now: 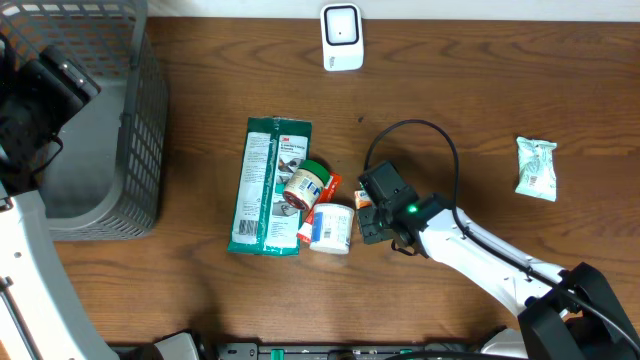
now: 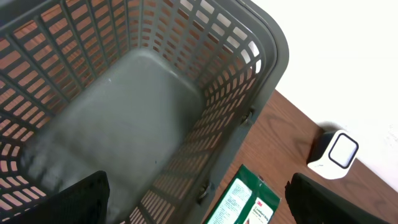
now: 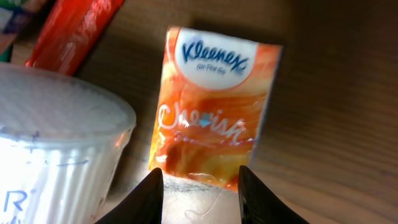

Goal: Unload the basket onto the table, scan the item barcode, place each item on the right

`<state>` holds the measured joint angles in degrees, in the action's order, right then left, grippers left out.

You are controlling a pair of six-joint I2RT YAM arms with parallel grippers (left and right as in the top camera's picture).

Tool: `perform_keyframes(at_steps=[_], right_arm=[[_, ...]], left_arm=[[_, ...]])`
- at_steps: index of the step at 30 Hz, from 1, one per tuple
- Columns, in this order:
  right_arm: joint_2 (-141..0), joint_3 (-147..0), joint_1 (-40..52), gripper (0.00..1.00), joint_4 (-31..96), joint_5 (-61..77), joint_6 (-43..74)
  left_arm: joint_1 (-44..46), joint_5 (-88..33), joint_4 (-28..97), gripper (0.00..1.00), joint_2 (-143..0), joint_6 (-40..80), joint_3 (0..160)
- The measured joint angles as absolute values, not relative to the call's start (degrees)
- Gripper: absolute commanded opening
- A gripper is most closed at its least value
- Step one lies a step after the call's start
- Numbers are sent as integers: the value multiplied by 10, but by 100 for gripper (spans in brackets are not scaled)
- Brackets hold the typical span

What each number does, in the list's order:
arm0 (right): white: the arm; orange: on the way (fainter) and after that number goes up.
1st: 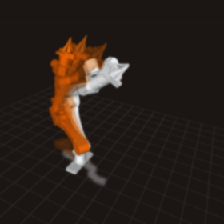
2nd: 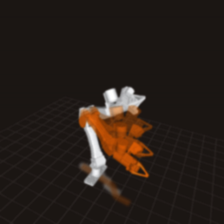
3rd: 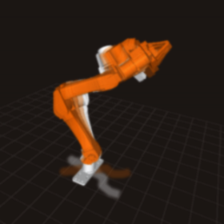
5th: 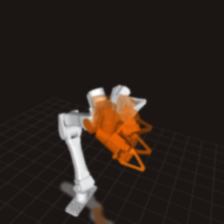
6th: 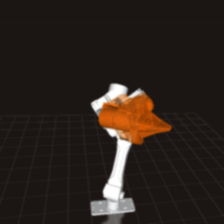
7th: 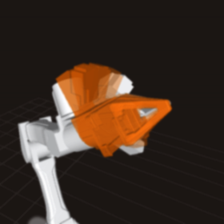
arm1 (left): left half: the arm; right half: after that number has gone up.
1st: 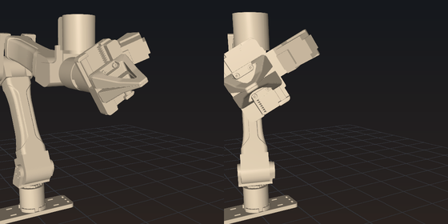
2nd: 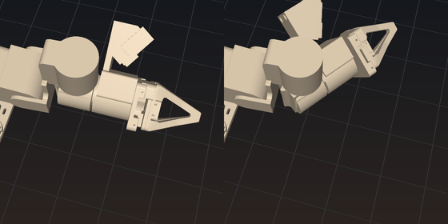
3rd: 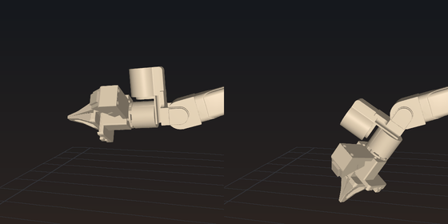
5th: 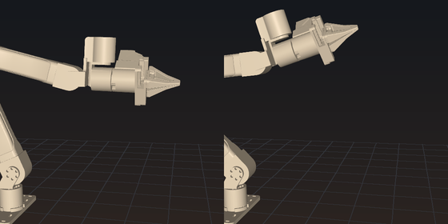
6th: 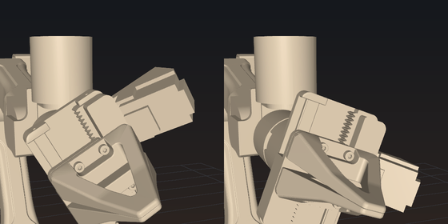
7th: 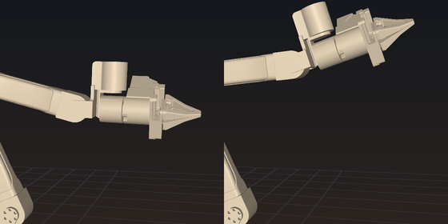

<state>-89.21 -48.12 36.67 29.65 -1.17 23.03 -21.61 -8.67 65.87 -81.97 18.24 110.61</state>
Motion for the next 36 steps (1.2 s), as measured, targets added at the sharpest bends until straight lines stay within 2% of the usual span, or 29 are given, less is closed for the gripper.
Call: perform_keyframes(at_steps=[10,16,22,28,35,36], right_arm=[[-892,-561,364,39,356,-52,233],[-892,-562,276,39,362,32,236],[-892,-558,216,36,352,94,232],[-903,-526,209,34,279,169,229],[-962,-501,209,32,248,187,233],[-968,-500,209,27,244,188,233]], left_arm=[[-216,-87,659,88,-820,182,1106],[-216,-87,659,88,-820,182,1106],[-216,-87,659,88,-820,182,1106],[-216,-87,659,88,-820,182,1106],[-216,-87,659,88,-820,182,1106],[-216,-87,659,88,-820,182,1106]])
